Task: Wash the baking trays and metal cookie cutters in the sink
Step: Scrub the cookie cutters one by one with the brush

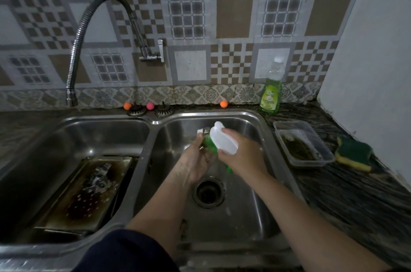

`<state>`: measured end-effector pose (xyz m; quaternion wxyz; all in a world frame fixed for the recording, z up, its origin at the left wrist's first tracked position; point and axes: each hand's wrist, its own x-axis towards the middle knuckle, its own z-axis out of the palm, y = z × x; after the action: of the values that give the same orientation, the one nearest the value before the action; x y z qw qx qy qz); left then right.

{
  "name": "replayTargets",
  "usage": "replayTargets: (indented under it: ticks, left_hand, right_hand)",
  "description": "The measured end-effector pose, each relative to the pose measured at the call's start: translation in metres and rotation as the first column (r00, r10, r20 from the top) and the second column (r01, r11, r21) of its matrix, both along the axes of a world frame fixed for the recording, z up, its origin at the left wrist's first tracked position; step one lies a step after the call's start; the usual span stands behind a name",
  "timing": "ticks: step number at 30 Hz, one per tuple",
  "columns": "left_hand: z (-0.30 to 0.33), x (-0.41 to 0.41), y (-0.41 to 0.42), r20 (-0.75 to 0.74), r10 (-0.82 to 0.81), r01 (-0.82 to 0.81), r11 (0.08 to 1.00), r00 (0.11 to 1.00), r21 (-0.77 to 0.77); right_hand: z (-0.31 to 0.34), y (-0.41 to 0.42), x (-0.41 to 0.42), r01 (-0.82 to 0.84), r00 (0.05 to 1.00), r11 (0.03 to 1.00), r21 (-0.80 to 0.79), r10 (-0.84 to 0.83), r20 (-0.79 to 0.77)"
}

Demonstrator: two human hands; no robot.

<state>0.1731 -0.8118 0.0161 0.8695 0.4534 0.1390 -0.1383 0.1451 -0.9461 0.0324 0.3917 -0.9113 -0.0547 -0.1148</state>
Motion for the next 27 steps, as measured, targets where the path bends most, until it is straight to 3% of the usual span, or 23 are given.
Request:
replayTargets:
  ticks: [3,5,7,9,12,14,19,23,27]
  left_hand:
    - [0.005,-0.004,0.013,0.054,0.044,-0.049,0.993,0.998,0.107]
    - [0.004,-0.003,0.034,0.126,0.124,-0.163,0.914,0.984,0.372]
    - [0.002,-0.003,0.062,0.288,0.216,-0.354,0.696,0.933,0.624]
    - [0.004,-0.004,0.090,0.438,0.126,-0.442,0.471,0.890,0.763]
    - [0.009,-0.005,0.120,0.455,-0.147,-0.429,0.178,0.878,0.885]
    - [0.014,-0.005,0.137,0.439,-0.208,-0.436,0.066,0.874,0.898]
    - [0.014,-0.013,0.202,0.424,-0.208,-0.420,0.065,0.882,0.905]
    - [-0.004,-0.015,0.253,0.430,-0.175,-0.427,0.060,0.886,0.902]
    - [-0.036,-0.016,0.300,0.237,-0.095,-0.236,0.026,0.967,0.971]
  right_hand:
    - [0.000,0.019,0.002,-0.049,0.997,0.995,0.086,0.054,-0.051]
    - [0.004,0.029,0.002,-0.052,0.997,0.993,0.107,0.057,-0.045]
    - [0.014,0.034,0.005,-0.035,0.999,0.985,0.168,0.033,0.012]
    - [0.027,0.046,0.008,-0.086,0.996,0.985,0.151,0.080,0.047]
    - [0.040,0.082,0.009,-0.204,0.978,0.979,-0.019,0.205,0.043]
    - [0.042,0.109,0.012,-0.206,0.977,0.975,-0.088,0.210,0.040]
    - [0.035,0.173,0.013,-0.292,0.954,0.943,-0.162,0.298,0.014]
    - [0.024,0.210,0.023,-0.255,0.963,0.945,-0.206,0.267,0.036]
    - [0.004,0.246,0.023,-0.213,0.975,0.958,-0.192,0.221,0.020]
